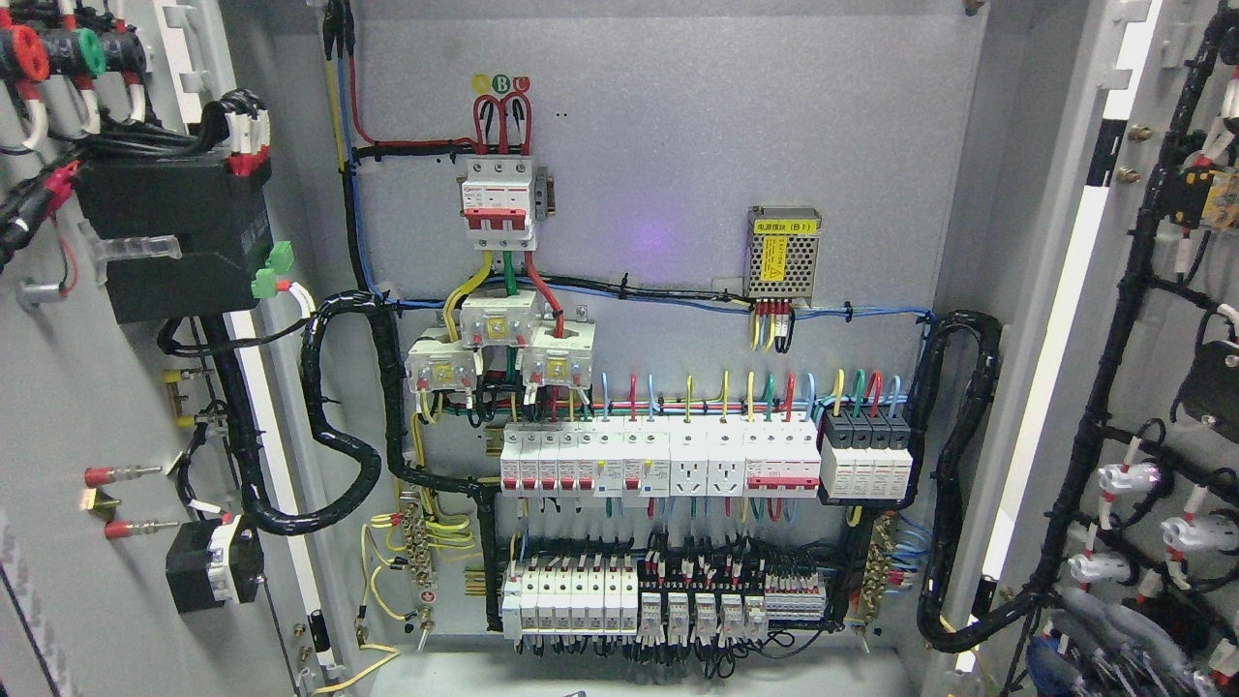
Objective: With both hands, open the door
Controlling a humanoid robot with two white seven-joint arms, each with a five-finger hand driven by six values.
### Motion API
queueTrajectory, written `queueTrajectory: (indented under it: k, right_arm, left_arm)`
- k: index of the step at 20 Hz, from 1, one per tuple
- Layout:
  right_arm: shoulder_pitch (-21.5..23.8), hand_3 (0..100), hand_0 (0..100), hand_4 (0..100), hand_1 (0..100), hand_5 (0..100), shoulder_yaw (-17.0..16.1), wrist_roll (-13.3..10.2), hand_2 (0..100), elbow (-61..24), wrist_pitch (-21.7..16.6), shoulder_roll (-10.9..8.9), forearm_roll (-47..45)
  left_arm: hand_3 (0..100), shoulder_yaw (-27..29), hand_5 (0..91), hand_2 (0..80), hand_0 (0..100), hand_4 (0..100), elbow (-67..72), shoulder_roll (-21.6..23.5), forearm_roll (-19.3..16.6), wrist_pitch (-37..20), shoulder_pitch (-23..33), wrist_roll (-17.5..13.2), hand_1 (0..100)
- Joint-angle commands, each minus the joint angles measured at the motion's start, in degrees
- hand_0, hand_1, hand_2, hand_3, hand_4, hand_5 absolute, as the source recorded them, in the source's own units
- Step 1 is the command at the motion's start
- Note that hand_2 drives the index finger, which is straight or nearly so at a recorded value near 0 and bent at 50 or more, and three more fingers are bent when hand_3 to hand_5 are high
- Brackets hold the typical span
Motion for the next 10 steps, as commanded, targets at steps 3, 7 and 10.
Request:
queueTrajectory:
  k: [3,7,10]
  right_arm:
    - [1.7,0,0,0,0,0,-2.9,0.0,0,-0.1,-0.1,-1.69,-0.9]
    - [2.9,0,0,0,0,0,-3.2,0.0,0,-0.1,-0.1,-1.69,-1.0]
    - [3.3,0,0,0,0,0,-3.7,0.0,0,-0.1,0.0,-1.69,-1.0]
  left_arm:
    - [0,6.6,0.0,0.0,0,0,-2.7,0.0,2.7,-0.9,1.1,0.0,0]
    - [0,7.4,0.0,0.0,0,0,-2.7,-0.1,4.7,-1.3,2.9,0.0,0]
    - [0,7.4,0.0,0.0,0,0,-2.7,-0.1,5.4,-2.2,4.1,0.1,0]
